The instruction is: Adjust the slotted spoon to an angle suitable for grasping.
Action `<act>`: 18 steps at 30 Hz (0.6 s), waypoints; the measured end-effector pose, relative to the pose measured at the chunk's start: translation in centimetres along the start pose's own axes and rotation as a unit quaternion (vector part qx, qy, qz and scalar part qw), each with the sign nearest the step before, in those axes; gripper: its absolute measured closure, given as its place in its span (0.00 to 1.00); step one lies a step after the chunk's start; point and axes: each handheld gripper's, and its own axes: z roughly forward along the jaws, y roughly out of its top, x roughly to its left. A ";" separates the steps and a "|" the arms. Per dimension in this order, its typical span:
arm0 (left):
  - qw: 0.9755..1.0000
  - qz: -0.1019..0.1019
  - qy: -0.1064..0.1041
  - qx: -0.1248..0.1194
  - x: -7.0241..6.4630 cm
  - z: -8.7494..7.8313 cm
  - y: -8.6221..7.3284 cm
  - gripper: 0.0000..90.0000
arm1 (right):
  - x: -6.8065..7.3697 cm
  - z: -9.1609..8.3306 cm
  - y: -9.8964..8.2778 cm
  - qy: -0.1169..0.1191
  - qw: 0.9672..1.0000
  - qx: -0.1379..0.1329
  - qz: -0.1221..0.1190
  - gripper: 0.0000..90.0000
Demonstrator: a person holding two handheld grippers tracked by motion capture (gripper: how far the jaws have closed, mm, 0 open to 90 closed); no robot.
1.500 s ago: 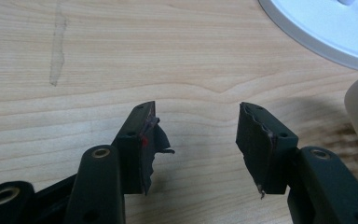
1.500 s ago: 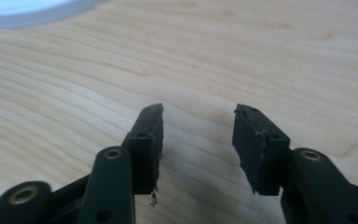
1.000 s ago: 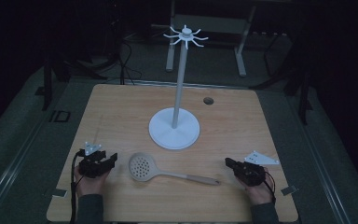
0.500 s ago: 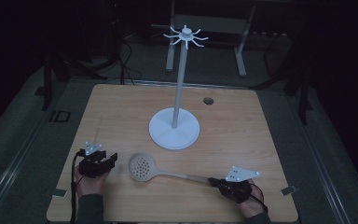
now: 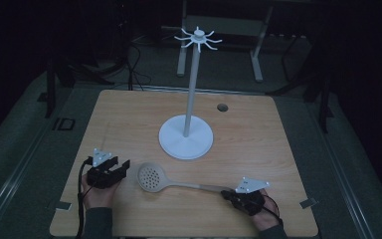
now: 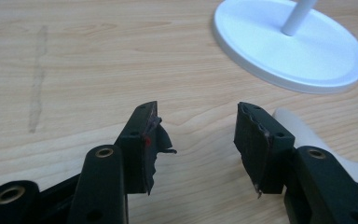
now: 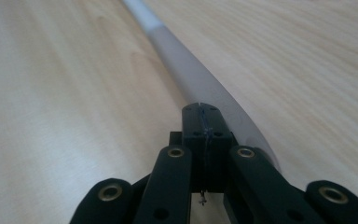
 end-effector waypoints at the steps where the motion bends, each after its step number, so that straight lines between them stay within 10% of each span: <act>1: 1.000 0.002 -0.002 0.001 -0.2 0.0 0.1 0.56 | -0.3 0.2 0.1 -0.005 1.000 -0.002 0.003 1.00; 12: 0.998 0.042 -0.044 0.011 -2.5 0.4 1.8 0.55 | -2.4 1.7 1.2 -0.061 0.997 -0.025 0.047 1.00; 18: 0.996 0.069 -0.061 0.014 -3.9 0.9 3.4 0.55 | -4.4 1.8 1.6 -0.104 0.986 -0.060 0.118 1.00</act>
